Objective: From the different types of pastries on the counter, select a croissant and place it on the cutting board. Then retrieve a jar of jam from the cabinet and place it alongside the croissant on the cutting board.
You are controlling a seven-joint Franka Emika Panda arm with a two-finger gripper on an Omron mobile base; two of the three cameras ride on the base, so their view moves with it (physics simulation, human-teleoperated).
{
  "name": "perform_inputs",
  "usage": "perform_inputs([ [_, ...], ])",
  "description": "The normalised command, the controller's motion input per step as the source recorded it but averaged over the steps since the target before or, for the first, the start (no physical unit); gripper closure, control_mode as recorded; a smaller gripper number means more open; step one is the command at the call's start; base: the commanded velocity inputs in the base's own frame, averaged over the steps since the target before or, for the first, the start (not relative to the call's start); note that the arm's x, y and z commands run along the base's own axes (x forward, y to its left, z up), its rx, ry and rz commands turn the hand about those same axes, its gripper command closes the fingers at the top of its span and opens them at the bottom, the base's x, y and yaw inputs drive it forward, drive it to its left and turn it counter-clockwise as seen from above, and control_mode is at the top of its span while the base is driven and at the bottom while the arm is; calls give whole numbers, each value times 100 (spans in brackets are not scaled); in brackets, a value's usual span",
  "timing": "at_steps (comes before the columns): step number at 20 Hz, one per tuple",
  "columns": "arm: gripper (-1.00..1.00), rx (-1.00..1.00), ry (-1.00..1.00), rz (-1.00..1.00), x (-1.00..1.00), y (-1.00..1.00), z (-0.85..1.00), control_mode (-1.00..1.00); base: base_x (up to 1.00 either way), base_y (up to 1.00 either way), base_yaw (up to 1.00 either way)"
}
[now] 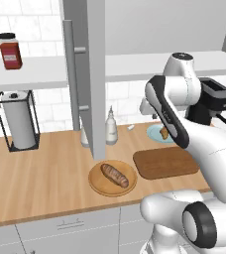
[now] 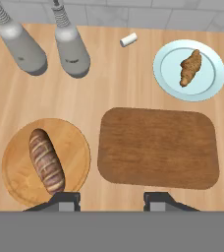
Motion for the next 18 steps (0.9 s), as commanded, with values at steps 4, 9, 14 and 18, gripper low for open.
perform_inputs([
  [4,-100,1,0,-1,-8,-7,0,-100,0,0,0],
  [9,-100,9,-2,-8,-6,-66,-36,-100,0,0,0],
  [14,-100,0,0,-15,15,-57,-44,-100,0,0,0],
  [18,-100,0,0,-4,30,-23,-11,-100,0,0,0],
])
